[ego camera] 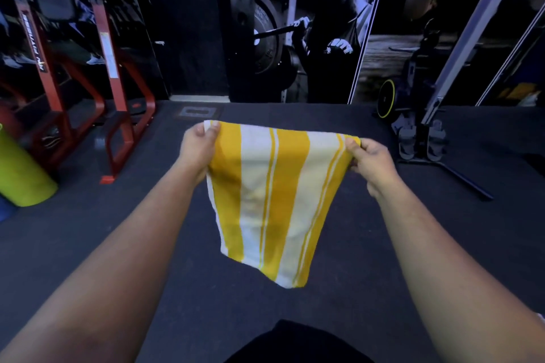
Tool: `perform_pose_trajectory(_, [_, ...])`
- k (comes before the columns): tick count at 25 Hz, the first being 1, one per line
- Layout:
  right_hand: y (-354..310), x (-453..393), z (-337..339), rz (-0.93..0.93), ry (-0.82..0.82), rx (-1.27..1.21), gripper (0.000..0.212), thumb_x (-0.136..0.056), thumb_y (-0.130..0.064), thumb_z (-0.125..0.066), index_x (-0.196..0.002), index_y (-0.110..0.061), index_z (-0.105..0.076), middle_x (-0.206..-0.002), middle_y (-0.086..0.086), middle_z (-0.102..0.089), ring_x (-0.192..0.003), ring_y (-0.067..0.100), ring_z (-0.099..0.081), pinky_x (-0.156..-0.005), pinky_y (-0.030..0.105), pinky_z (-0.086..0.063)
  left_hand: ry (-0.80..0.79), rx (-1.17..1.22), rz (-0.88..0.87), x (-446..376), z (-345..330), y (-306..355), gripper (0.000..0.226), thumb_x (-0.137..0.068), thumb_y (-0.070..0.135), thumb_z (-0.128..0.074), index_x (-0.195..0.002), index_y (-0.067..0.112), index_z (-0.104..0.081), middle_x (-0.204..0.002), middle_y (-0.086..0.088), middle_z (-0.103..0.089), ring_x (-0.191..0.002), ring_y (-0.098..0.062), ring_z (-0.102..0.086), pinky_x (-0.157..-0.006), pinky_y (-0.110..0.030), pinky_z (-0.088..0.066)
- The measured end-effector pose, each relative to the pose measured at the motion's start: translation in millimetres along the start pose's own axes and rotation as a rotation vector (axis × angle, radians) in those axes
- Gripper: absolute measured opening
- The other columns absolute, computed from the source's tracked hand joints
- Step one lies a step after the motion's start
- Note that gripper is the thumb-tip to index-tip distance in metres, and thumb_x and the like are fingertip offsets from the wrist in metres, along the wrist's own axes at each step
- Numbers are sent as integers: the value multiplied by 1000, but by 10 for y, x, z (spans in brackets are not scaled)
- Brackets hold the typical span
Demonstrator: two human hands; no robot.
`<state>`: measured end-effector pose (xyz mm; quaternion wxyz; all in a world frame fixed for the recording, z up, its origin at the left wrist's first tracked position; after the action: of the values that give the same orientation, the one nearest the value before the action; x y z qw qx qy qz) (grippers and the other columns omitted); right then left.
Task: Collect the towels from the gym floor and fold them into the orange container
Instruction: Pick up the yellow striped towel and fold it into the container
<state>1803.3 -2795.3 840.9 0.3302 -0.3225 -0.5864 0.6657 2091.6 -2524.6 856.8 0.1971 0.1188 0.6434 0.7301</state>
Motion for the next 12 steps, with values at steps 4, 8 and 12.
perform_pose_trajectory(4, [-94, -97, -20, 26, 71, 116, 25, -102, -36, -58, -93, -16, -70, -82, 0, -71, -71, 14, -63, -64, 32, -51, -45, 255, 63, -75, 30, 75, 22, -98, 37, -67, -93, 15, -64, -82, -4, -68, -74, -20, -65, -66, -37, -56])
perform_pose_trajectory(8, [-18, -60, -62, -44, -100, -368, 16, -97, -27, -65, -107, -15, -67, -105, 11, -76, -90, 20, -73, -77, 35, -61, -394, -44, 35, 68, -216, -85, 15, -96, 12, -69, -111, 14, -67, -101, -4, -78, -103, -29, -72, -83, -39, -61])
perform_pose_trajectory(12, [170, -57, -18, -7, -100, -30, 18, -91, -21, -75, -103, -8, -73, -96, 10, -78, -84, 21, -76, -72, 36, -59, -222, 22, 41, 2, -116, -108, 15, -104, 20, -59, -95, 13, -70, -84, -1, -76, -82, -21, -68, -79, -39, -57])
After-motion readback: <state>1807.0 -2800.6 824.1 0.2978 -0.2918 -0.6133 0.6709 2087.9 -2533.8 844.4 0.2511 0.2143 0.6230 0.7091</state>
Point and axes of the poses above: each hand's wrist, its own x-axis away from the middle knuckle, its own z-axis out of the back of the hand, y = z × x, the point moved 10 cm from there along -x, towards the middle knuckle
